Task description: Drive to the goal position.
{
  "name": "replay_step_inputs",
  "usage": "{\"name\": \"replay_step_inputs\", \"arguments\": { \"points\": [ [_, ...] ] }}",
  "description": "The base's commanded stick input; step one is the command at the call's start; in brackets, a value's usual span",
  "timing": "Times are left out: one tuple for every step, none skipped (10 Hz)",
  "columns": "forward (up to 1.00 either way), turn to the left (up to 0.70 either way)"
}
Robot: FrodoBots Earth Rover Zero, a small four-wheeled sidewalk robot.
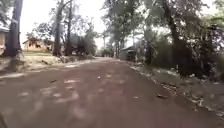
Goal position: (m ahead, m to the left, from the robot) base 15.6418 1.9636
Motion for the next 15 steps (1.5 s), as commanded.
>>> {"name": "replay_step_inputs", "arguments": {
  "points": [
    [1.00, 0.00],
    [1.00, 0.00],
    [1.00, 0.00],
    [1.00, 0.00],
    [1.00, 0.00],
    [1.00, 0.00],
    [1.00, 0.00],
    [1.00, 0.00],
    [1.00, 0.00],
    [1.00, 0.00],
    [1.00, 0.00],
    [1.00, 0.00],
    [1.00, 0.00],
    [1.00, 0.00],
    [1.00, 0.00]
  ]
}}
